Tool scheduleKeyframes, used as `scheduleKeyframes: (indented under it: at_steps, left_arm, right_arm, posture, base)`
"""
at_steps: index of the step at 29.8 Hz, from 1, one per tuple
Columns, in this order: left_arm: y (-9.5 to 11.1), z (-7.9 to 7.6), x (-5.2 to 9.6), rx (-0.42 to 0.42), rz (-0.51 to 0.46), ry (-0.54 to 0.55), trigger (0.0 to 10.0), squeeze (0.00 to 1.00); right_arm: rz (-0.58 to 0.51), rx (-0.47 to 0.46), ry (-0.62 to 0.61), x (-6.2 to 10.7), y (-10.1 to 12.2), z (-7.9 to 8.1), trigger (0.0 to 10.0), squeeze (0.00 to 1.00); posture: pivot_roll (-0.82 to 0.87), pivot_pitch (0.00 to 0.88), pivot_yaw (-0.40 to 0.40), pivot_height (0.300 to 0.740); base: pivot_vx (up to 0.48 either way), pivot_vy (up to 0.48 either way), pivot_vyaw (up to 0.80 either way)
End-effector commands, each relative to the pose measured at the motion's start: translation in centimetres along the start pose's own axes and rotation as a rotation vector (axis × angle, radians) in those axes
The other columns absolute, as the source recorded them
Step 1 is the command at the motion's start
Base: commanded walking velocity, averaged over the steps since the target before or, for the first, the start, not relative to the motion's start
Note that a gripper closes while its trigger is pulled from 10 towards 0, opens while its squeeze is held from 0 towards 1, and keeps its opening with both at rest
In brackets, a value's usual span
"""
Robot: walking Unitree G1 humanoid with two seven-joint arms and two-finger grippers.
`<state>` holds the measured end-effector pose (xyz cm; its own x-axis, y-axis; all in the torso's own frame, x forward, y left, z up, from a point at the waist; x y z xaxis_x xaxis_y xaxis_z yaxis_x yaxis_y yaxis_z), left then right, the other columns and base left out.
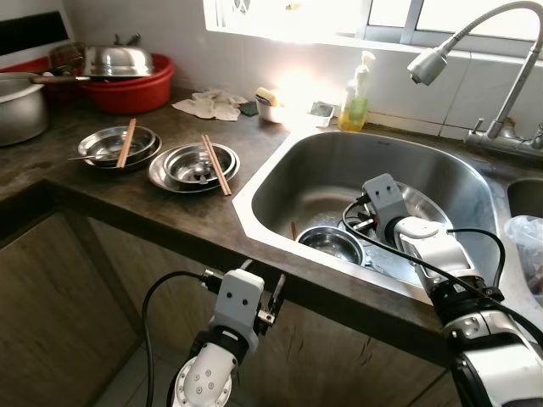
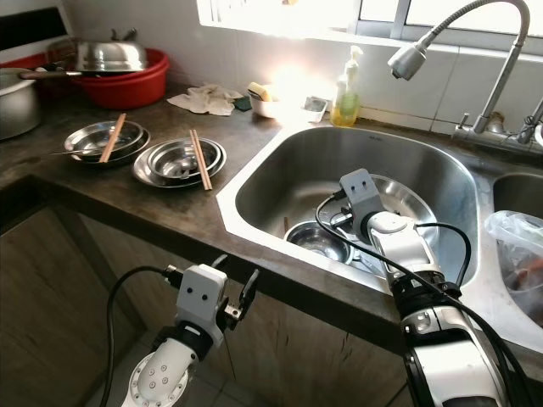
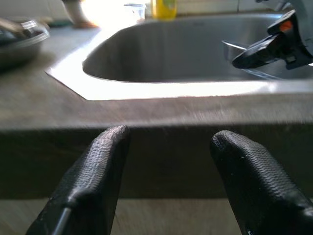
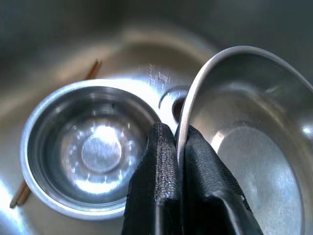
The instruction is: Kitchen organization
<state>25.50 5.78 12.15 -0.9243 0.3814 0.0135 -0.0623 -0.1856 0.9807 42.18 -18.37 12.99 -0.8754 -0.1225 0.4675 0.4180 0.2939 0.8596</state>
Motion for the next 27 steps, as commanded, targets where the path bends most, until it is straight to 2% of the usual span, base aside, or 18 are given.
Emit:
scheduleKeyframes:
  at_steps: [1,6,12,13,14,15,17,22,24,25,26,27]
  left_arm:
    - [0.5,0.0,0.2,-0.005,-0.009,-0.002,10.0,0.00]
    - [0.9,-0.2,0.7,-0.001,-0.003,-0.002,10.0,0.00]
    - [1.0,-0.1,0.8,0.000,0.004,0.003,10.0,0.00]
    - [1.0,-0.1,0.8,0.000,0.006,0.003,10.0,0.00]
    - [0.9,-0.1,0.8,0.000,0.006,0.004,10.0,0.00]
    - [0.9,0.0,0.8,0.000,0.009,0.004,10.0,0.00]
    - [0.9,0.1,0.7,-0.001,0.011,0.005,10.0,0.00]
    - [0.8,0.2,0.4,-0.006,0.013,0.007,10.0,0.00]
    - [0.7,0.4,0.2,-0.007,0.012,0.009,10.0,0.00]
    - [0.6,0.4,0.1,-0.009,0.012,0.010,10.0,0.00]
    - [0.5,0.5,-0.1,-0.012,0.013,0.011,10.0,0.00]
    - [0.5,0.5,-0.2,-0.013,0.013,0.011,10.0,0.00]
  right_arm:
    - [-0.028,0.023,0.000,0.0,1.2,0.0,10.0,0.00]
    - [0.042,0.041,0.032,-0.7,-0.8,0.7,10.0,0.00]
    - [0.059,0.013,0.045,-1.0,-1.3,1.0,10.0,0.00]
    - [0.061,0.008,0.046,-1.0,-1.3,1.0,10.0,0.08]
    - [0.052,0.004,0.040,-1.0,-1.2,0.9,10.0,0.34]
    - [0.039,-0.013,0.034,-1.1,-0.9,0.8,10.0,1.00]
    - [0.018,-0.036,0.016,-1.1,-0.3,0.5,10.0,1.00]
    - [-0.006,-0.021,-0.017,-0.9,0.0,-0.1,10.0,1.00]
    - [-0.048,-0.028,-0.051,-0.7,0.8,-0.5,10.0,1.00]
    - [-0.074,-0.024,-0.065,-0.5,1.3,-0.7,10.0,0.42]
    - [-0.133,-0.023,-0.095,-0.1,2.4,-1.2,10.0,0.00]
    - [-0.161,-0.026,-0.110,0.1,2.9,-1.4,10.0,0.00]
  posture:
    - [0.13,0.113,-0.057,0.740]
    - [0.14,0.151,-0.064,0.740]
    - [0.14,0.158,-0.062,0.740]
    - [0.14,0.158,-0.062,0.740]
    - [0.14,0.157,-0.060,0.740]
    - [0.14,0.155,-0.060,0.740]
    - [0.14,0.152,-0.055,0.740]
    - [0.14,0.138,-0.055,0.740]
    - [0.14,0.131,-0.051,0.740]
    - [0.13,0.123,-0.050,0.740]
    - [0.13,0.114,-0.048,0.740]
    - [0.13,0.114,-0.048,0.740]
  base:
    - [0.000,0.000,0.00]
    - [0.000,0.000,0.00]
    - [0.000,0.000,0.00]
    - [0.000,0.000,0.00]
    - [0.000,0.000,0.00]
    - [0.000,0.000,0.00]
    - [0.000,0.000,0.00]
    - [0.000,0.000,0.00]
    - [0.000,0.000,0.00]
    - [0.000,0.000,0.00]
    - [0.000,0.000,0.00]
    - [0.000,0.000,0.00]
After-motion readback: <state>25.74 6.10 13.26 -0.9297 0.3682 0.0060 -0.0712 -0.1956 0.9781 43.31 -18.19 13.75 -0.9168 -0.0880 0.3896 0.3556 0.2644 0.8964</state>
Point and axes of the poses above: a point about 5 cm out from each wrist's last joint towards the gripper, its own x axis pointing back from the gripper into the wrist, its own y axis along the axis of the wrist's last joint, z = x × y, the point moved 5 cm from there along -x, pointing out of the wrist towards the gripper, and after that the axes turned 4 degrees about -x, right-handed, at the moved point
